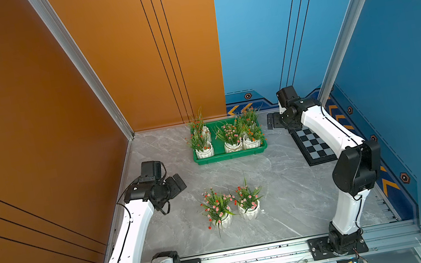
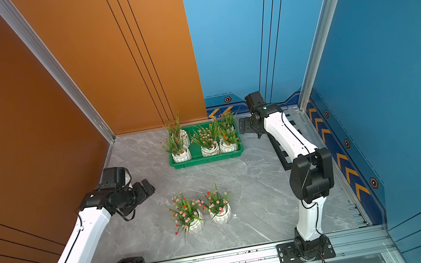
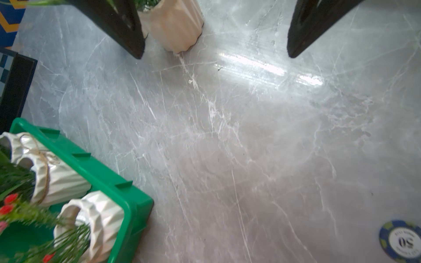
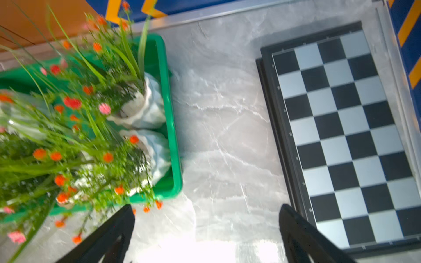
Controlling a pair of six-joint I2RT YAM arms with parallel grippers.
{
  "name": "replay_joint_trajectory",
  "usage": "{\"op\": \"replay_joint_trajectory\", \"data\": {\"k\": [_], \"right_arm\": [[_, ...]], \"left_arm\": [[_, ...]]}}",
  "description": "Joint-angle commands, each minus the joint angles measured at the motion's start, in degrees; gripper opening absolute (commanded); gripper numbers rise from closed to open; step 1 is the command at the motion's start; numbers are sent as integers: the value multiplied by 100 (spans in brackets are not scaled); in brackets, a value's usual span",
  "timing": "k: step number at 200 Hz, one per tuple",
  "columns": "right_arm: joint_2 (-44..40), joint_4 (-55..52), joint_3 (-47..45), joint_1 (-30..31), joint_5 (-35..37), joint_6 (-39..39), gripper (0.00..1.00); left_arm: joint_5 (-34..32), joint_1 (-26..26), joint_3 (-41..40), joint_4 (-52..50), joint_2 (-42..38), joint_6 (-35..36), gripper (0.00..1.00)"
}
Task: Put the potted gypsophila into the storage box
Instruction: Pick up the baby's breath potted plant from the center of the board.
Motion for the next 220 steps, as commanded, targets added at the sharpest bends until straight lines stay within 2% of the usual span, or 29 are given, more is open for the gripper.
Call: {"op": "replay_joint_trajectory", "data": {"k": [1,46,115,164,220], "right_arm": [[-446,241,-663,9,146,4,100],[-1103,366,-1765,-21,133,-76,100],[-1792,374,-2878,-153,10,-212,100],[-2104,435,-3382,-196,-22,-173,100],[-2222,494,-3650,-245,-57,-144,100]], "left_arm": [[9,-265,-320,-197,-224,-316,98],[-142,-824,-743,-248,-495,-678,98],[-413,-1449,-973,-632,-699,-949,98],[-766,-1990,-1147,-621,-559,-1235,98],[-914,-2324,-1270,-615,-501,-1433,98]]}}
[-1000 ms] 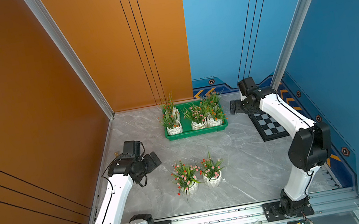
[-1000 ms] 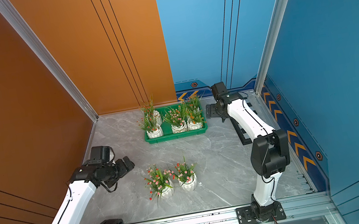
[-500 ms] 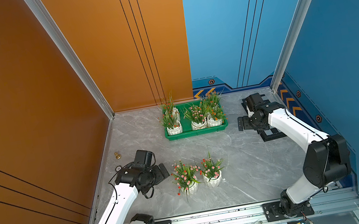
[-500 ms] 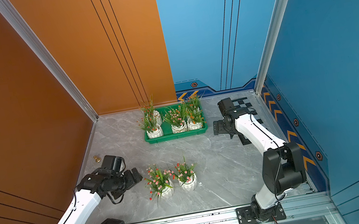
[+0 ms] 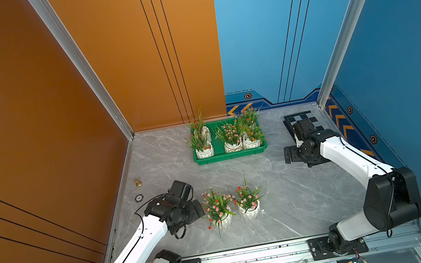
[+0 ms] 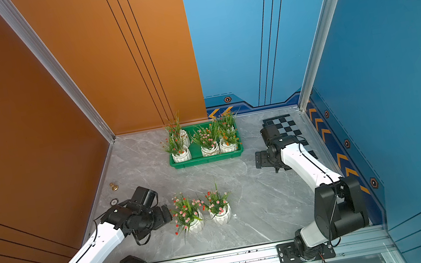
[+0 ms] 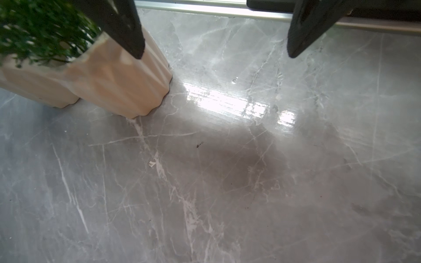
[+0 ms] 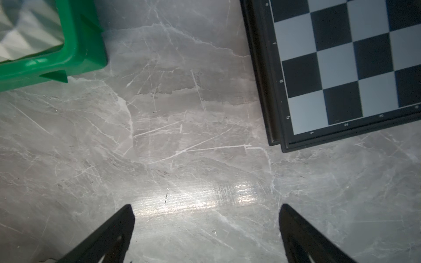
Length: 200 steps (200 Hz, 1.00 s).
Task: Put the potted gypsophila into the storage box
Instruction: Pick up the baby's breath potted plant from the center of the board.
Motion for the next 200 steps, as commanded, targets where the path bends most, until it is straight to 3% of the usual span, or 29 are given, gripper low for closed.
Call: {"op": "replay_joint_trajectory", "data": {"k": [1,200], "right_arm": [[-175,91,-137,-41,-68,-18,100],[-154,363,-475,23,-178,134,100]], "left_arm": [[-258,-116,-67,-137,67,-154,98],[-74,-1460,443,125,593,-816,99]]}}
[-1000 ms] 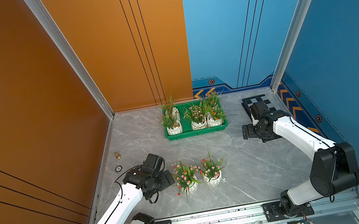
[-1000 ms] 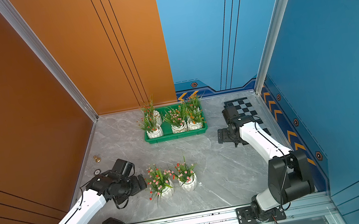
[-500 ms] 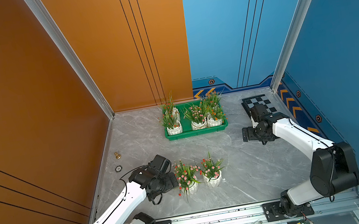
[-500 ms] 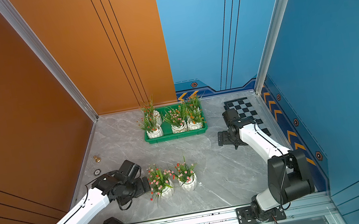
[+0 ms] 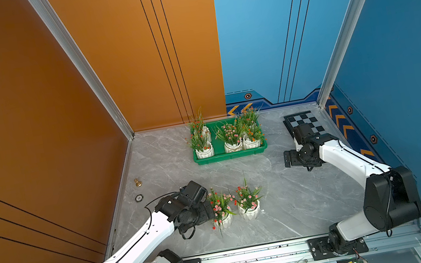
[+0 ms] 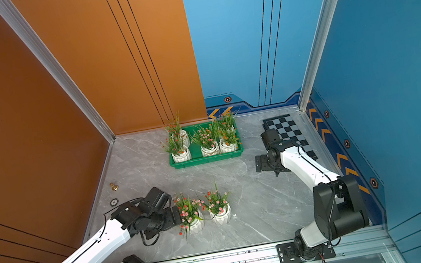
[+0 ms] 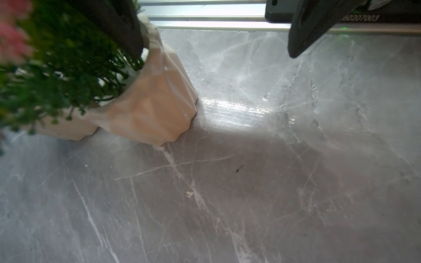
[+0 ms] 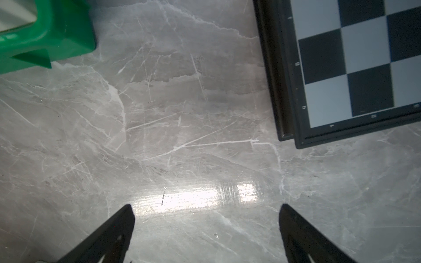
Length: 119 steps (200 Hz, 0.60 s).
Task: Put the potted gypsophila into the storage box
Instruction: Pick up the baby's breath potted plant from the center of the board.
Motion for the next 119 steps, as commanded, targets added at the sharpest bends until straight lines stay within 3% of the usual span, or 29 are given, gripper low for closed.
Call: {"op": "replay_joint_trajectory", "data": {"k": [1,69,119], "right_arm": [[-154,65,-89,20,-57,108,100],[-134,91,-138,14,-40,113,100],[-135,109,-174,13,-34,113,100]], "left_arm": [[5,-161,140,59,169,-98,99],[-81,-432,205,307,618,-121,87],[-144,-479,291,402,866,-58,60]]}}
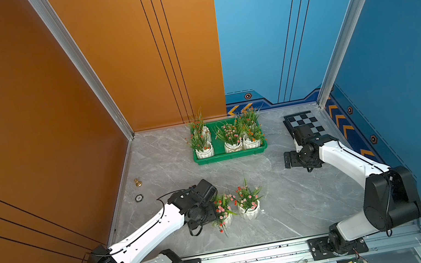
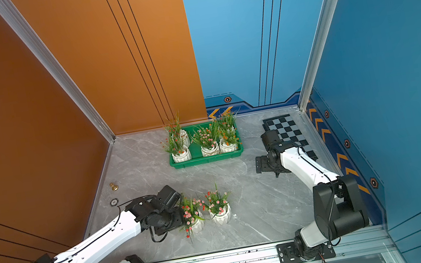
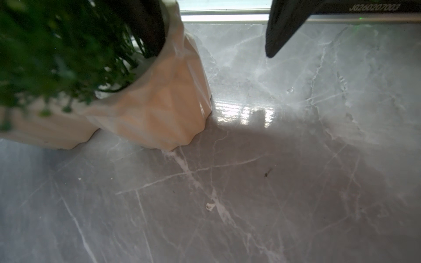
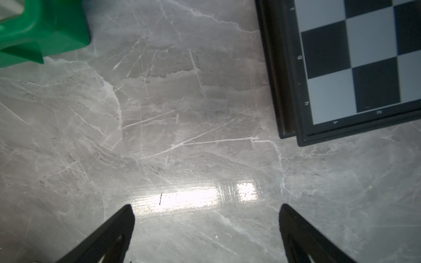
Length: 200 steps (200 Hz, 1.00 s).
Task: Put the potted gypsophila into the storage box
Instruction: Pick up the baby's breath potted plant from the center of the board.
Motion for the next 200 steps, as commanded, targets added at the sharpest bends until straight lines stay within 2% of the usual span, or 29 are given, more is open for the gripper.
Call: {"op": "replay_joint_trajectory", "data": {"k": [1,119,160,200], "right_arm": [[-136,48,-80,16,-33,93,100],[-128,44,-69,-2,-31,73,100],[-76,48,-25,-2,-57,65,100],[-6,48,46,10,-101,48,100]], "left_arm": [[-136,-78,159,42,119,38,59],[-175,-151,501,108,606,211,0],[-204,-115,599,91,620,391,0],[-94,159,652,74,573,691,0]]}}
